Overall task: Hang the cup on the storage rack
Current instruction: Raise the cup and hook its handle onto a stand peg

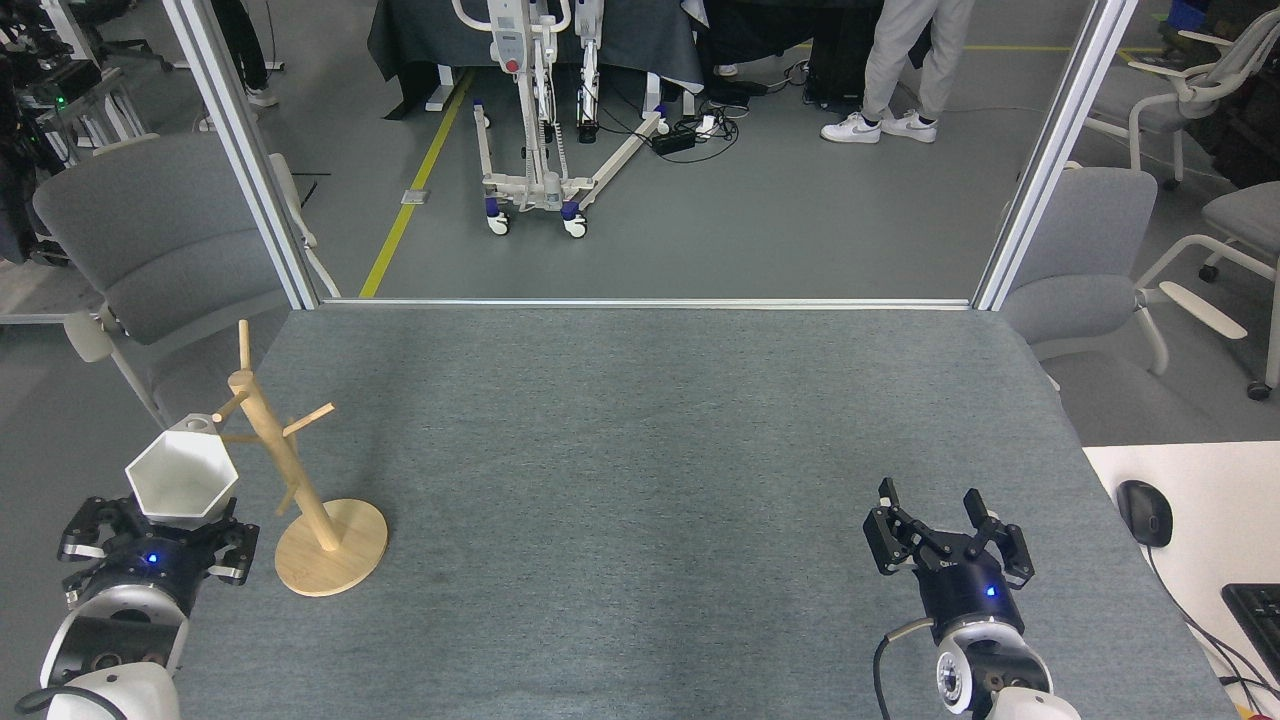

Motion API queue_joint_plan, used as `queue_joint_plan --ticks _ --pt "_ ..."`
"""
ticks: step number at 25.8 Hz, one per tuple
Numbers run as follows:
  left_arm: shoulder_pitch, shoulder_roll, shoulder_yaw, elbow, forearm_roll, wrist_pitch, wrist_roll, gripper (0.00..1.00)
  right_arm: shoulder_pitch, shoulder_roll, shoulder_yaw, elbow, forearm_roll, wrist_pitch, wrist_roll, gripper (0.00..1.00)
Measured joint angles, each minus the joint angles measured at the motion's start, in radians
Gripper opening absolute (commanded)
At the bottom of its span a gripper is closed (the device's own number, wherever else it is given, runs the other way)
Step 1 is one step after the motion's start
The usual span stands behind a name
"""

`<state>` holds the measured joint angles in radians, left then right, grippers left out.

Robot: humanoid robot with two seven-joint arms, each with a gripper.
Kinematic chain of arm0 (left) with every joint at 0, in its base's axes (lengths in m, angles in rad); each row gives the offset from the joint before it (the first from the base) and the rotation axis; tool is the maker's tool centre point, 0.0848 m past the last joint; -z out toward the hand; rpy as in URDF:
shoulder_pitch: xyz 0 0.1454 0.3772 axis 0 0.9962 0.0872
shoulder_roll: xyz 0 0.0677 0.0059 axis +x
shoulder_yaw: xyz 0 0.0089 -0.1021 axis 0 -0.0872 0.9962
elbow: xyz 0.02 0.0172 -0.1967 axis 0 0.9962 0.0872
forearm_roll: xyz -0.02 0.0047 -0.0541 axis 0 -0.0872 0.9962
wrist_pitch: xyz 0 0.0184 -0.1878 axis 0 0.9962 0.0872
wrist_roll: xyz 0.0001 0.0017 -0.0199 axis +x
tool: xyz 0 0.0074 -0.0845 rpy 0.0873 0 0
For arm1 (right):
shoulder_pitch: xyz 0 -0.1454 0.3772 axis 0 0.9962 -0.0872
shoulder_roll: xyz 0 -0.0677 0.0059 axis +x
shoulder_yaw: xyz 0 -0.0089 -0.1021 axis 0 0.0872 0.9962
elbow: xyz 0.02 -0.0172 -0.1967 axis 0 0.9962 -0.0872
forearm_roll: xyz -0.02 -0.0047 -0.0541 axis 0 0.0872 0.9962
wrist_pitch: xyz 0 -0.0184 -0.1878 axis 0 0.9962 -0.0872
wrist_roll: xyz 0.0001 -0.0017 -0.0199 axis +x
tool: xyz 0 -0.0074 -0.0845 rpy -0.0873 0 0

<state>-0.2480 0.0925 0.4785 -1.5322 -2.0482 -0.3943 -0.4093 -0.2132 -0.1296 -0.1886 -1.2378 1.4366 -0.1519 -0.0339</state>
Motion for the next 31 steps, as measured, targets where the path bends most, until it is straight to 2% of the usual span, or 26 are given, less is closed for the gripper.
queue_joint_plan --ticks 12,22,24,28,29,31 --pt "-0.001 -0.016 -0.011 0.001 -0.080 0.011 0.000 0.00 0.000 0.010 0.000 0.001 0.002 0.001 0.000 0.99" --pt "0.000 -0.021 -0.069 0.018 -0.118 0.011 0.002 0.00 0.000 0.011 0.000 0.001 0.002 0.002 -0.001 0.99" --pt "0.000 -0.024 -0.074 0.025 -0.122 0.013 0.003 0.17 0.000 0.010 0.000 0.001 0.002 0.002 -0.003 0.99" --pt "0.000 -0.028 -0.077 0.033 -0.126 0.019 0.008 0.77 0.000 0.010 0.000 0.001 0.001 0.002 -0.003 0.99" --pt "0.000 -0.029 -0.078 0.034 -0.126 0.023 0.009 0.84 0.000 0.010 0.000 0.001 0.001 0.002 -0.003 0.99" --pt "0.000 -0.029 -0.078 0.038 -0.126 0.033 0.011 0.91 0.000 0.010 0.000 0.001 0.001 0.003 -0.002 0.99"
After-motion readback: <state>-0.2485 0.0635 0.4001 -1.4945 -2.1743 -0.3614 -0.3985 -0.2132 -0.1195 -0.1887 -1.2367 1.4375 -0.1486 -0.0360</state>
